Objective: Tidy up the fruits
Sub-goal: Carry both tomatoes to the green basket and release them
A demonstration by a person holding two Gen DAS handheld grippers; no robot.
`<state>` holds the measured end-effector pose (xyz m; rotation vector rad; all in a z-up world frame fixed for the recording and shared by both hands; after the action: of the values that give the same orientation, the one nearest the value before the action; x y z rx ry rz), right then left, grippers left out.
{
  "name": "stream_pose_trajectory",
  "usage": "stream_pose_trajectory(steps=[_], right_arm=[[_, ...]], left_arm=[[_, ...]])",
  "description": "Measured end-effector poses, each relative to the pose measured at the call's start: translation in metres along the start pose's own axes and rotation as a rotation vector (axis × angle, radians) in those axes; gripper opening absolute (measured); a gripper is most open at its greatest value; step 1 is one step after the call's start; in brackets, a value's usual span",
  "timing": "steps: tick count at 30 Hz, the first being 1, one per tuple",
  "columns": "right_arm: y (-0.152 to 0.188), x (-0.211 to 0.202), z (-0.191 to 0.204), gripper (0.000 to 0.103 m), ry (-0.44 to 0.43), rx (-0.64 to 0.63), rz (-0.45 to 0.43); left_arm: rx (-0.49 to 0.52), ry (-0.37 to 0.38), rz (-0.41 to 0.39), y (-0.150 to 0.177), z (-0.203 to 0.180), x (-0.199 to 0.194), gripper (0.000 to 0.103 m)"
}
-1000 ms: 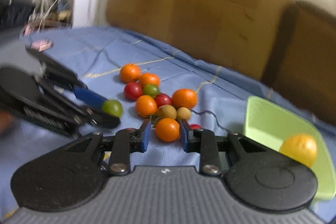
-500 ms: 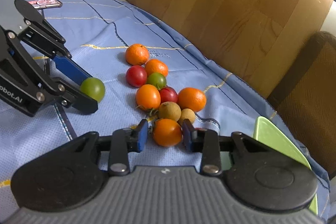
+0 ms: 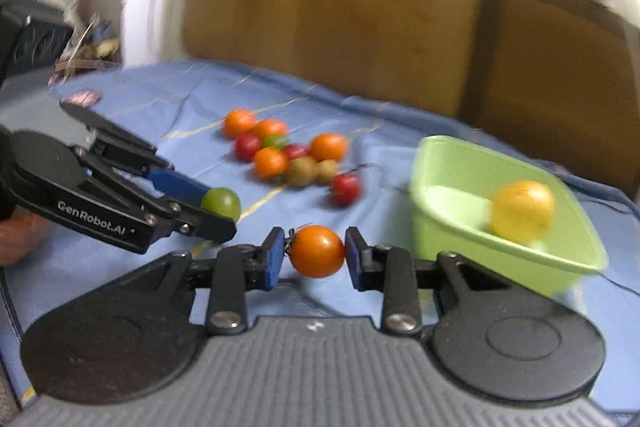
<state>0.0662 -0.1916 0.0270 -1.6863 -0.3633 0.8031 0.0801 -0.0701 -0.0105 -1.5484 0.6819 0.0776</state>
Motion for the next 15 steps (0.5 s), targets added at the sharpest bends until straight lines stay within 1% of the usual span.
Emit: stream_pose_trajectory(steps=[1,4,6,7,9,11,15], right_arm=[[0.0,0.0,0.0,0.035,0.0,0.0,0.0],[-0.013,-0.012,-0.035,0.035,0.092,0.026,-0.058],[-0.017,-0.013,-0.058,0.035,0.143,0.053,-0.075],[-0.018,-0.012,-0.072,0.035,0.165,0.07,-0.08],[-0.015,-0.004,-0.094,0.035,0.195,0.097,-0.065],[-0.007,0.006,-0.113,0.035,0.211,0.122,-0.025],[0.005,0.024,-0.14,0.035,0.205,0.167,0.051]], left_arm=[[0.005,0.021,-0.012,-0.012,-0.008,0.005,0.034],[0.028,0.074,-0.057,-0.049,-0.032,0.029,0.034],[0.031,0.109,-0.059,-0.065,-0.047,0.05,0.034],[0.025,0.122,-0.047,-0.07,-0.052,0.063,0.034],[0.013,0.126,-0.005,-0.071,-0.057,0.088,0.034],[0.018,0.117,0.037,-0.068,-0.057,0.109,0.034],[0.027,0.106,0.099,-0.059,-0.059,0.136,0.034]])
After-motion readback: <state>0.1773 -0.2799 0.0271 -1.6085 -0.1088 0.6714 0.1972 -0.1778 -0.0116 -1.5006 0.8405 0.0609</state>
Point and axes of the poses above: each gripper's, at about its wrist camera, not at the fingertips, and x roughly the way its jaws point, z to its left, y to its underside, the point moved 9 cm from there along x, roughly the way its jaws point, and after that the axes turned 9 degrees about -z, right-handed, at the moved point
